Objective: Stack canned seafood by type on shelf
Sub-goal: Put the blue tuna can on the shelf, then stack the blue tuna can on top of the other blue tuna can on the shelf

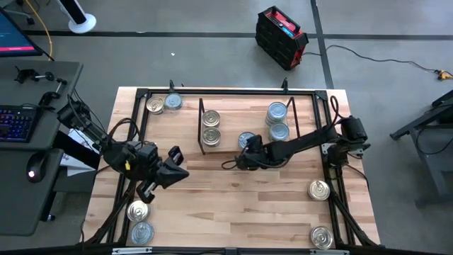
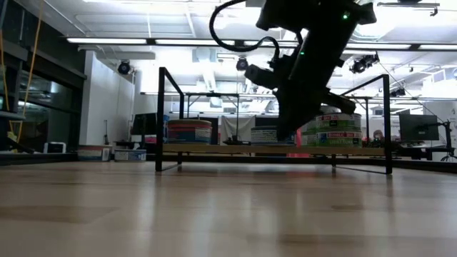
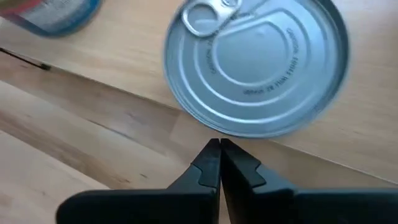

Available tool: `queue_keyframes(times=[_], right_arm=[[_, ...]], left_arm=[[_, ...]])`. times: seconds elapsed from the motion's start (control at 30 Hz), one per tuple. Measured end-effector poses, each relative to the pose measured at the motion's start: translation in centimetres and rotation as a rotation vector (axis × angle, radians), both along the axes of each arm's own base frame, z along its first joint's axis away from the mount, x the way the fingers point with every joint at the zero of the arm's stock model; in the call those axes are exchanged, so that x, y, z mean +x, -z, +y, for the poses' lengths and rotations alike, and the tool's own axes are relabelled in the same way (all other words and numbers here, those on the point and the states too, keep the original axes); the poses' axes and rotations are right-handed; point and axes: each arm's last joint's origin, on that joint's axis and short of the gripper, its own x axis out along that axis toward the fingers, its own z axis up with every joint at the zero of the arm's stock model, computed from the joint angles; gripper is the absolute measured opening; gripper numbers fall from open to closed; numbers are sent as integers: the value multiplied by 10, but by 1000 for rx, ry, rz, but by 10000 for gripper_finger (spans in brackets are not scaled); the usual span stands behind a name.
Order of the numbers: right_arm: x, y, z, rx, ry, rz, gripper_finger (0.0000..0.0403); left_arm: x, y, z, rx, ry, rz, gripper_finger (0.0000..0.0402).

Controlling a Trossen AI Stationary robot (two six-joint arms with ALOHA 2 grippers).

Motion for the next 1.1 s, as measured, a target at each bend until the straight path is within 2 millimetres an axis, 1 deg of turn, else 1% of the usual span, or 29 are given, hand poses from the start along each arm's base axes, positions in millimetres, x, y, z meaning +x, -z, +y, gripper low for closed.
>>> queue_keyframes(times=[0.3,0.63,0.73,0.93,1.03,1.1], right_arm=[[1,0,-16,-35,32,11,0],[6,-2,-31,-66,89,-33,0],[6,-3,-39,-103,123,-42,0],[9,-4,-56,-102,173,-69,0],[10,-6,-57,-66,121,-67,0],[11,-12,-50,-63,60,-58,0]], left_arm=[[1,0,1,60,-35,-4,1],[2,-1,5,55,-53,-11,1],[2,-2,5,47,-50,-14,1],[1,-2,6,33,-46,-19,1],[1,-2,5,30,-43,-17,1],[1,-1,4,35,-37,-10,1]])
